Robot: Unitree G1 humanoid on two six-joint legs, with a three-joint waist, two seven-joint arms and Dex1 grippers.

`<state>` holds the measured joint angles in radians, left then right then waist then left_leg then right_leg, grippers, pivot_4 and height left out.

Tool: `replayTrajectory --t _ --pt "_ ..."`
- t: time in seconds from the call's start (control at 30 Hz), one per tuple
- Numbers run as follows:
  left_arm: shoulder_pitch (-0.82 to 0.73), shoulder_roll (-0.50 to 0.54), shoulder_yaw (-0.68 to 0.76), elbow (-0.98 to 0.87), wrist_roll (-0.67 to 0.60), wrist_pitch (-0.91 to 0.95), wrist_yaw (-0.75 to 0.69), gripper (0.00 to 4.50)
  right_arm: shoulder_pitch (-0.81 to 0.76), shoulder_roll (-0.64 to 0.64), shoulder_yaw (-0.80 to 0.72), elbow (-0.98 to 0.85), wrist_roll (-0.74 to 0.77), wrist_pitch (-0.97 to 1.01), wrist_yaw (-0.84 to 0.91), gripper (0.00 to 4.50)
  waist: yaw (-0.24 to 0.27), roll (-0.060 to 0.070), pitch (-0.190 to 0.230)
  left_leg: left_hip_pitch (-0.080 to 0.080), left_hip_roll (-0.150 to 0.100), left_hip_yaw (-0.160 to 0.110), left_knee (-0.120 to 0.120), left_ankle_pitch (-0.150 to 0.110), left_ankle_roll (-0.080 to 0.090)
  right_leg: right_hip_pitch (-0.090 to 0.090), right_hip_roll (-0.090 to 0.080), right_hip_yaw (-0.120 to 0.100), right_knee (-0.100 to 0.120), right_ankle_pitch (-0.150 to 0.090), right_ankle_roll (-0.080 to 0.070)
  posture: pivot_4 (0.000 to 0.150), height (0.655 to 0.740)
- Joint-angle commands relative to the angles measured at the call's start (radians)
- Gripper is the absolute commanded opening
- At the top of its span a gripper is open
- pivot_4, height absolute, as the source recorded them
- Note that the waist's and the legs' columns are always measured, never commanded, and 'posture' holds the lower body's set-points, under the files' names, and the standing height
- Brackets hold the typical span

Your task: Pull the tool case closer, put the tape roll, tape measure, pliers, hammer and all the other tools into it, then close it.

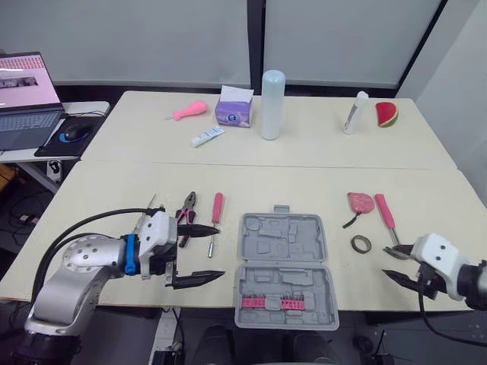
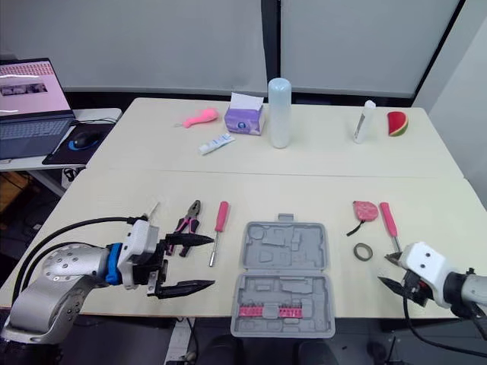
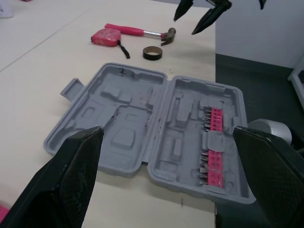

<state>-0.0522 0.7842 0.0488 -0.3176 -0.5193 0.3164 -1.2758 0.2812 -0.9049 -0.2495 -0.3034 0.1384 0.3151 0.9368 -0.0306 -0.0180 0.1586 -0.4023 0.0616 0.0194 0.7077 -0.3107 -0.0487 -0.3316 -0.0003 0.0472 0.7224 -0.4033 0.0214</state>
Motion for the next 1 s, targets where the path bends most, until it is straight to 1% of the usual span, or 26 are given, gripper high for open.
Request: replayTrajectory --t 0.03,0.23,0.37,0.5,0.77,0.87,1.0 --pt "-0.056 0.013 -0.04 -0.051 -0.039 0.044 -0.021 4.5 -0.077 0.021 0.08 0.024 -0.046 0.022 -0.051 3.22 0.001 0.0 0.0 0.0 0.0 0.0 0.0 0.0 0.0 0.0 0.0 0.0 0.0 0.0 0.0 0.15 0.7002" --pt "-0.113 0.001 -0.078 -0.018 -0.023 0.026 -0.056 4.5 -0.216 0.064 0.21 0.075 -0.089 0.092 -0.092 3.22 0.002 0.001 0.001 0.0 0.0 -0.001 0.0 0.0 0.0 0.0 0.0 0.0 -0.001 0.0 0.0 0.15 0.7002" --pt "-0.132 -0.005 -0.092 0.005 -0.013 0.006 -0.069 4.5 -0.266 0.066 0.25 0.08 -0.091 0.14 -0.092 3.22 0.003 0.002 0.001 0.0 -0.001 -0.001 0.0 0.0 0.0 0.0 0.0 0.0 -0.001 0.0 0.0 0.15 0.7002" --pt "-0.143 -0.013 -0.108 0.018 -0.005 -0.009 -0.071 4.5 -0.31 0.085 0.277 0.039 -0.08 0.25 -0.114 3.22 0.003 0.002 0.001 -0.001 0.0 -0.002 0.0 0.0 0.0 0.0 -0.001 -0.001 -0.001 0.0 0.0 0.15 0.7002" --pt "-0.166 -0.024 -0.131 0.02 0.002 -0.006 -0.057 4.5 -0.334 0.07 0.314 0.005 -0.092 0.406 -0.14 1.58 0.004 0.002 0.001 -0.003 -0.001 -0.004 0.0 0.0 0.0 -0.001 -0.001 -0.003 -0.001 0.0 0.0 0.15 0.7002" --pt "-0.179 -0.03 -0.136 0.023 0.008 -0.004 -0.051 4.5 -0.34 0.07 0.321 0.004 -0.094 0.415 -0.15 0.98 0.003 0.002 0.001 -0.003 -0.001 -0.004 0.001 0.0 0.0 -0.001 -0.001 -0.003 -0.001 0.0 0.0 0.15 0.7002" --pt "-0.193 -0.038 -0.143 0.027 0.013 -0.002 -0.038 4.5 -0.349 0.082 0.318 -0.006 -0.087 0.409 -0.165 0.29 0.003 0.002 0.001 -0.004 -0.001 -0.005 0.001 0.0 0.0 -0.001 -0.001 -0.003 -0.001 0.0 0.0 0.15 0.7002"
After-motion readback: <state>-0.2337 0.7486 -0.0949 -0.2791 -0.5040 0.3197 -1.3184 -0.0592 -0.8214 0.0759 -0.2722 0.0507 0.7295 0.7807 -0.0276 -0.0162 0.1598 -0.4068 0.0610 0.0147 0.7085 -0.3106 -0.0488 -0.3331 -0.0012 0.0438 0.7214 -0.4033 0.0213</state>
